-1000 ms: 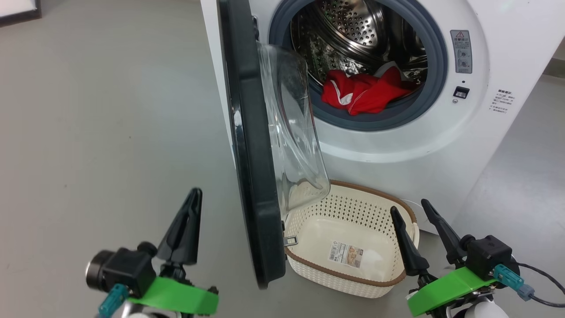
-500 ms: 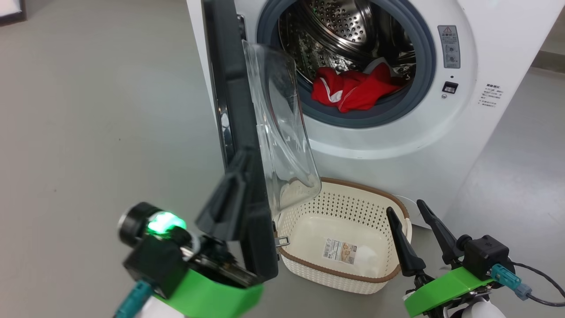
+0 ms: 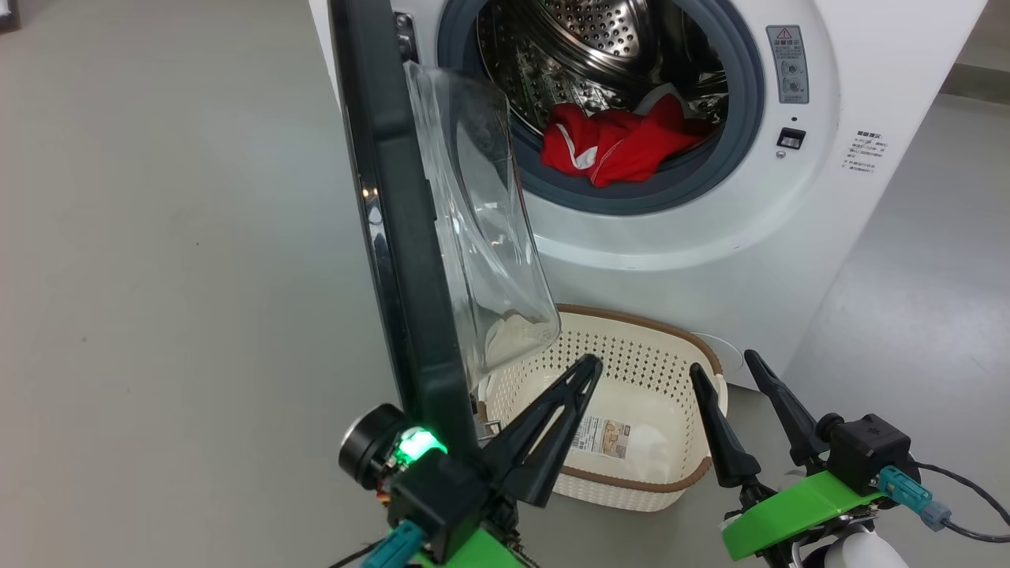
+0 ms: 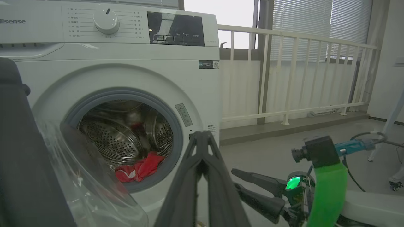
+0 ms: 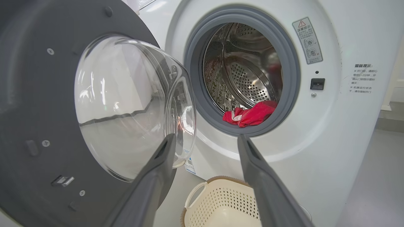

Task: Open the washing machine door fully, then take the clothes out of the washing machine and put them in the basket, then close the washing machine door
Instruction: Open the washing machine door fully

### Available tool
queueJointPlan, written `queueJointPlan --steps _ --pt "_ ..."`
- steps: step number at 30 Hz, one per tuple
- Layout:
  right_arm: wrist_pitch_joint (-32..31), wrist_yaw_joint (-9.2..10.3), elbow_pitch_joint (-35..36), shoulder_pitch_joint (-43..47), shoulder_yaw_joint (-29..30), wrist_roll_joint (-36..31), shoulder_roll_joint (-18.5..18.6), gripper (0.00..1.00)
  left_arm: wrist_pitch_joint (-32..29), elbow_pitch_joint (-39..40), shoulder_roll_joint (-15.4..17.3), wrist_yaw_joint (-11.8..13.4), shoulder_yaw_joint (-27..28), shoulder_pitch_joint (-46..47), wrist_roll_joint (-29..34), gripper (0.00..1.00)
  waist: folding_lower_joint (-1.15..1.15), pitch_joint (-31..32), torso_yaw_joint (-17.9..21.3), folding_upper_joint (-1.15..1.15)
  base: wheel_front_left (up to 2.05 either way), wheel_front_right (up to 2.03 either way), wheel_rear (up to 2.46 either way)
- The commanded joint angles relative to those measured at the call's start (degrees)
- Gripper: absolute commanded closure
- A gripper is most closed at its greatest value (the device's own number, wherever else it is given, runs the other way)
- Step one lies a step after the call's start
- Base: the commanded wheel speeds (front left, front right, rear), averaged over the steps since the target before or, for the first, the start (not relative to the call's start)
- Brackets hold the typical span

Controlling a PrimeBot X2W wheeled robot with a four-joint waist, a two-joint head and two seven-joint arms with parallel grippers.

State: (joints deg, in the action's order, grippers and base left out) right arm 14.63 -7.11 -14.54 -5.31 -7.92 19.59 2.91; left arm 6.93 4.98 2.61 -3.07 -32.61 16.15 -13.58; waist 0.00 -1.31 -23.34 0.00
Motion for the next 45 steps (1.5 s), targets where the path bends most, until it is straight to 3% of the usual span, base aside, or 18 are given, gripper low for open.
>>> queueJointPlan --steps 1,8,15,45 --pt "0.4 -0.37 1.5 -2.3 -1.1 0.1 0.0 0.0 -0.4 0.9 0.3 0.6 1.6 0.3 0.7 1.0 0.0 -0.1 0.1 0.0 0.0 0.0 0.0" --pt "0.4 -0.37 1.4 -2.6 -1.2 0.6 0.0 0.0 -5.1 -3.9 1.0 5.0 2.9 0.0 2.5 1.0 0.0 -0.5 0.2 0.0 0.0 0.0 0.0" --pt "0.4 -0.37 1.2 -2.7 -1.5 1.1 0.0 0.0 -5.5 -8.0 1.5 8.2 5.5 0.5 2.6 1.0 0.0 -1.0 -0.1 0.0 0.0 0.0 0.0" --pt "0.4 -0.37 0.4 -3.2 -1.6 0.8 0.0 0.0 -5.0 -10.3 4.1 15.0 13.5 -1.4 -1.5 1.0 0.0 -2.5 -5.9 0.0 0.0 0.0 0.0"
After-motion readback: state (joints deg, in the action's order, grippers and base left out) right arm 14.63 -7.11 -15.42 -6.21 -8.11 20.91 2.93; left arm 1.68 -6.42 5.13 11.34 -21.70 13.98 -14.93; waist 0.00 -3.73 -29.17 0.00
